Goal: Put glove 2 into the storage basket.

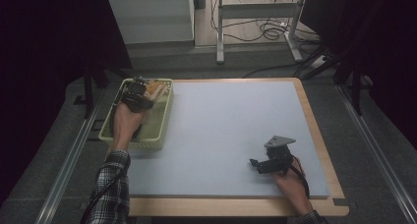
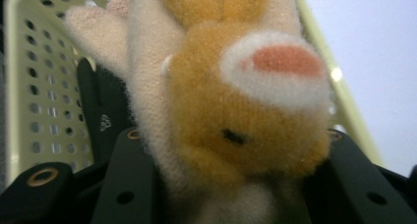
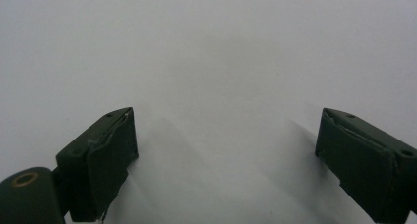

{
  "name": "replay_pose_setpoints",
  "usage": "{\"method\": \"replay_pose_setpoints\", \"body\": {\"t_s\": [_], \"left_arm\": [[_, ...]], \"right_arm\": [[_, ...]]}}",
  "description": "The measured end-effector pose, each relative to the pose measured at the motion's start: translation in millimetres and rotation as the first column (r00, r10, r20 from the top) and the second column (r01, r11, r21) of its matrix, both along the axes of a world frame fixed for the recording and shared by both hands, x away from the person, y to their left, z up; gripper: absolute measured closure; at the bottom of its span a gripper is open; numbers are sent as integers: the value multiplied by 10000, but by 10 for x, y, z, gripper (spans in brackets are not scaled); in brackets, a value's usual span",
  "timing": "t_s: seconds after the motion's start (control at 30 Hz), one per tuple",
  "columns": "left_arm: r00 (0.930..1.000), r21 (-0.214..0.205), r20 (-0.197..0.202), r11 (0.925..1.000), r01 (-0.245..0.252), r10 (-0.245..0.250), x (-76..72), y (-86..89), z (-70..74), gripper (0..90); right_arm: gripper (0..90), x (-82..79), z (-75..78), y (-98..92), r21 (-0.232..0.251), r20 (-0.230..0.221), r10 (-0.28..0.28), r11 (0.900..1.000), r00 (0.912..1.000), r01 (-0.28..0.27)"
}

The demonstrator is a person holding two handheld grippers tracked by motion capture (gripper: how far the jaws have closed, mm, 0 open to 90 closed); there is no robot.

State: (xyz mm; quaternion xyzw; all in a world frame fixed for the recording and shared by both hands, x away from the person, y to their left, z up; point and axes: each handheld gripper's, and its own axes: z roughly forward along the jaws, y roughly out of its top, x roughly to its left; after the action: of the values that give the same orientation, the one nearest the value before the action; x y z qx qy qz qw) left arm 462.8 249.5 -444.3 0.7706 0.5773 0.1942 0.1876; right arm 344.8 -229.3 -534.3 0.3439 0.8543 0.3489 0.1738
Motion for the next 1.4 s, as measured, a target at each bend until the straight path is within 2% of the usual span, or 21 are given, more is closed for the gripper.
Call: {"method": "replay_pose_setpoints", "body": {"t_s": [0.13, 0.27, 0.43, 0.5, 0.53, 0.6, 0.63, 0.73, 0.77, 0.8, 0.9, 0.97, 1.07, 1.1, 1.17, 1.2, 1.27, 1.33, 1.4], "left_arm": [[9991, 121, -421, 9999, 48, -42, 103, -43, -166, 554], [9964, 415, -844, 9991, 95, -60, 203, -116, -316, 548], [9900, 309, -1395, 9992, 264, -219, 296, -206, -471, 533], [9859, 194, -1651, 9993, 317, -280, 325, -230, -531, 523], [9819, 3, -1888, 9999, 165, -161, 347, -207, -570, 518], [9761, -503, -2168, 9987, 14, -123, 367, -123, -606, 428], [9744, -621, -2242, 9981, 21, -160, 366, -90, -606, 378], [9787, -617, -2045, 9981, 56, -181, 321, -57, -567, 280], [9804, -761, -1949, 9970, 130, -277, 295, -43, -529, 238], [9819, -1003, -1837, 9946, 273, -455, 266, -35, -475, 152], [9856, -900, -1536, 9943, 574, -708, 199, -49, -330, 131], [9889, -829, -1202, 9935, 778, -875, 142, -40, -181, 130], [9965, -737, -603, 9959, 533, -578, 88, 24, -1, 180], [9979, -594, -484, 9975, 392, -421, 80, 51, 31, 218], [9984, -261, -488, 9993, 260, -273, 79, 93, 33, 329], [9984, 167, -549, 9997, 164, -154, 89, 113, -5, 391], [9974, 683, -710, 9976, -107, 156, 120, 144, -95, 504], [9953, 815, -896, 9962, -296, 369, 164, 186, -223, 612], [9929, 710, -1091, 9967, -390, 466, 207, 214, -348, 701]], "right_arm": [[84, 0, 0, 0, 2, 6, 6, 10000, 10000, -6], [84, 0, 0, 0, 7, 6, 5, 10000, 10000, -5], [84, 0, 0, 0, 11, 3, 3, 10000, 10000, -3], [84, 0, 0, 0, 10, 6, 6, 10000, 10000, -6], [84, 0, 0, 0, 9, 6, 7, 10000, 10000, -7], [84, 0, -1, 0, 9, 8, 6, 10000, 10000, -6], [84, -1, 0, 0, 11, 5, 4, 10000, 10000, -4], [84, 0, -1, 0, 16, -4, 2, 10000, 10000, -2], [84, 0, -1, 0, 19, -11, -2, 10000, 10000, 2], [84, 0, -1, 0, 18, -11, -1, 10000, 10000, 1], [84, -1, -1, 0, 8, 2, 4, 10000, 10000, -4], [84, 0, -1, 0, 7, 2, 5, 10000, 10000, -5], [84, -1, 0, 0, 1, 4, 6, 10000, 10000, -6], [84, 0, -1, 0, 0, 3, 6, 10000, 10000, -6], [84, 0, -1, 0, 2, 1, 5, 10000, 10000, -5], [84, 0, 0, 0, 1, 2, 5, 10000, 10000, -5], [84, 0, -1, 0, 4, 2, 6, 10000, 10000, -6], [84, 0, -1, 0, 7, 0, 2, 10000, 10000, -2], [84, 0, -1, 0, 10, -4, 0, 10000, 10000, 0]]}}
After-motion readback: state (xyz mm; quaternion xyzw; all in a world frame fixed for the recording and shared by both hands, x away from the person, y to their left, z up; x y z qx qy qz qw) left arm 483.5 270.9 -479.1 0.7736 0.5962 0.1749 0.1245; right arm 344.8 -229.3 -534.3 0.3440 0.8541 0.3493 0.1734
